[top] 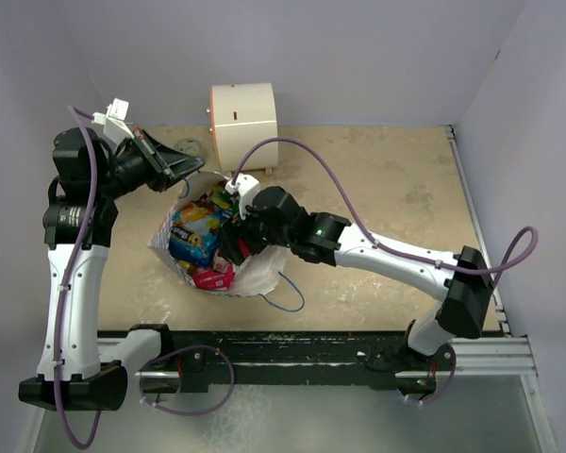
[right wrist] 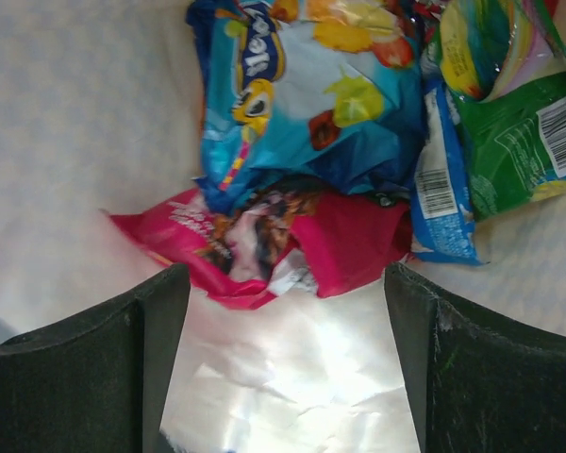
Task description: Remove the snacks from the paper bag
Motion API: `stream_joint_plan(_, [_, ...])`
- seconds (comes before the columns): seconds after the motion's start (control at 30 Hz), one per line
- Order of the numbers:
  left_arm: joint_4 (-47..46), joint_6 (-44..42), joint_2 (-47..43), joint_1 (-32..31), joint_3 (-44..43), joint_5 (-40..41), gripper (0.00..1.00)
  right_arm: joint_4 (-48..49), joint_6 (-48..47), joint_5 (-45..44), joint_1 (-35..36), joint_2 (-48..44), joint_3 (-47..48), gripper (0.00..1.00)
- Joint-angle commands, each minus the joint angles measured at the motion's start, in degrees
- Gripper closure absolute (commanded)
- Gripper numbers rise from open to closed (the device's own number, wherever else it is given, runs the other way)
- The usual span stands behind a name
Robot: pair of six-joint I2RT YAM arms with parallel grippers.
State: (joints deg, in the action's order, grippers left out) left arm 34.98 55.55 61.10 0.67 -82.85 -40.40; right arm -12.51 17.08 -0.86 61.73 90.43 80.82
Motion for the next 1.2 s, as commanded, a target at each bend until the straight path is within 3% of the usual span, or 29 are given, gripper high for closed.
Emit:
stream_joint_plan(0.0, [-7.9, 5.1, -3.2, -0.3, 0.0, -1.6, 1.00, 8.5, 4.6, -6.0, 0.5, 1.7, -2.9, 0.13])
stream_joint_plan(0.4, [-11.7, 9.7, -6.4, -0.3, 4.8, 0.4, 1.00, 11.9, 1.8, -7.9, 2.2, 6.4, -5.2, 0.09])
stream_joint_plan(0.63, [-5.0, 3.3, -1.9, -0.3, -5.5, 0.7, 1.00, 4.9, 3.2, -11.1, 2.4, 7.6, -4.3, 0.14])
stream_joint_plan(0.73, [-6.3, 4.0, -2.3, -0.3, -5.0, 0.7, 1.00, 3.4, 1.1, -8.1, 2.5, 6.6, -4.8, 0.19])
stream_joint_plan(0.97, [-7.9, 5.9, -4.1, -0.4, -1.6, -1.3, 1.00, 12.1, -9.3, 7.2, 2.4, -2.0, -14.1, 0.20])
stream_joint_plan(1.17, [-7.9, 6.6, -5.1, -0.3, -0.2, -1.8, 1.00, 14.4, -15.7, -2.4, 2.5, -4.1, -17.9, 0.26])
